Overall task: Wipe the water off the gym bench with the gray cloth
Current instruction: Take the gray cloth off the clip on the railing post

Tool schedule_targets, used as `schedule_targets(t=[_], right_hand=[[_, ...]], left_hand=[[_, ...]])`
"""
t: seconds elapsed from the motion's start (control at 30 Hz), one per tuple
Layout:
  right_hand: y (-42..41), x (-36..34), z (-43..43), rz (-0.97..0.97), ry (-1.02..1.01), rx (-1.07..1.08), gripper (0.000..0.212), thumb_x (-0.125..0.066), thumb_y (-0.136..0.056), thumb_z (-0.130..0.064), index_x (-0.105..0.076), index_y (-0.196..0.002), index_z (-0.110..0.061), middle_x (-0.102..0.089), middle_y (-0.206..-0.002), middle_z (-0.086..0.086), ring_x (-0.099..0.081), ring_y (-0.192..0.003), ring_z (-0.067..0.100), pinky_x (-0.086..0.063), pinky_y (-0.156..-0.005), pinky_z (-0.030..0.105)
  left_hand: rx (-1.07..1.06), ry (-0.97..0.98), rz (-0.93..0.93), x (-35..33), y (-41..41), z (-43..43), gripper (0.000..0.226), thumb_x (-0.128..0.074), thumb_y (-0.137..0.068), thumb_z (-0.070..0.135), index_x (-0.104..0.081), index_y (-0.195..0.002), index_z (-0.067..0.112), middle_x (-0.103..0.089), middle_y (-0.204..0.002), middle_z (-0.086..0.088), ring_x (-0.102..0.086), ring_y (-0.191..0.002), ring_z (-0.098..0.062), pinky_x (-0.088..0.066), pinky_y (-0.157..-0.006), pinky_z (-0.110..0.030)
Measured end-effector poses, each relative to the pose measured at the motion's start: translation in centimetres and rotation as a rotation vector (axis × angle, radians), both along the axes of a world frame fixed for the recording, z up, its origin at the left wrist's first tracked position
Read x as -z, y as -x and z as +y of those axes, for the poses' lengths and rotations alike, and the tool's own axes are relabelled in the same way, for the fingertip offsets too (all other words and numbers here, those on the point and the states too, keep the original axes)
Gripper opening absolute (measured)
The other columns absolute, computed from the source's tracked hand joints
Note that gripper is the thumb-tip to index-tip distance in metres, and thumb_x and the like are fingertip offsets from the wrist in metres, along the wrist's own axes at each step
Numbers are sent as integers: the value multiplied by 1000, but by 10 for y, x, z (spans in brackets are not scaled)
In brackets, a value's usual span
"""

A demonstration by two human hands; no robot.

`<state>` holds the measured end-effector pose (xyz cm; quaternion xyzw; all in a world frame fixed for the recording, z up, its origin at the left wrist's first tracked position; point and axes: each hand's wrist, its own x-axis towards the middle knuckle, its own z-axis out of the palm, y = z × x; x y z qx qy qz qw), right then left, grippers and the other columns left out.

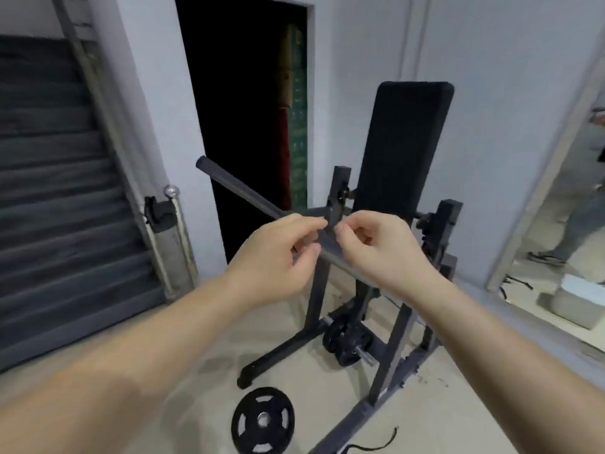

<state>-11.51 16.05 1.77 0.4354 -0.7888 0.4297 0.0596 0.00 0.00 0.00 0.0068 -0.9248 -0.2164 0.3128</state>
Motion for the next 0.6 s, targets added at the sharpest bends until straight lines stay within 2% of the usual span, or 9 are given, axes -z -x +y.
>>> schedule_targets(t=[0.13, 0.3, 0.47, 0.5, 0.6], right_hand=[[-57, 36, -110, -102, -93, -180, 19, -56, -96, -37, -73, -89, -32, -72, -72, -7, -69, -68, 13, -61, -70, 46], [-129, 75, -282, -243, -145, -353, 21, -58, -97, -34, -70, -112, -27, -76, -81, 6, -73, -75, 22, -61, -72, 49], [-171, 105, -413, -384, -207, -396, 13, -60, -98, -30, -70, -104, -27, -76, -88, 15, -74, -79, 29, -60, -73, 48], [-172, 109, -433, -418, -217, -387, 13, -59, -98, -29, -71, -104, -25, -76, -91, 17, -74, -80, 28, -61, -73, 44], [-167, 119, -490, -534, -251, -377, 16, -59, -101, -24, -72, -101, -15, -74, -100, 23, -72, -90, 32, -56, -61, 19]], left_hand=[[-182, -122, -9, 41, -84, -91, 25, -62, -97, 19, -73, -119, 24, -68, -95, 16, -65, -83, -7, -56, -75, -33], [-358, -189, -6, 92, -182, -216, 17, -63, -93, 14, -76, -101, 21, -69, -84, 13, -65, -76, -9, -55, -68, -36], [-521, -282, -100, 118, -243, -338, 20, -59, -93, 20, -75, -102, 30, -70, -90, 16, -65, -81, -6, -56, -73, -32], [-531, -304, -115, 120, -248, -360, 21, -59, -93, 20, -75, -103, 30, -70, -91, 17, -65, -80, -5, -55, -73, -29], [-545, -414, -112, 130, -243, -422, 22, -61, -92, 15, -74, -104, 28, -68, -90, 20, -64, -77, -1, -49, -71, -17]])
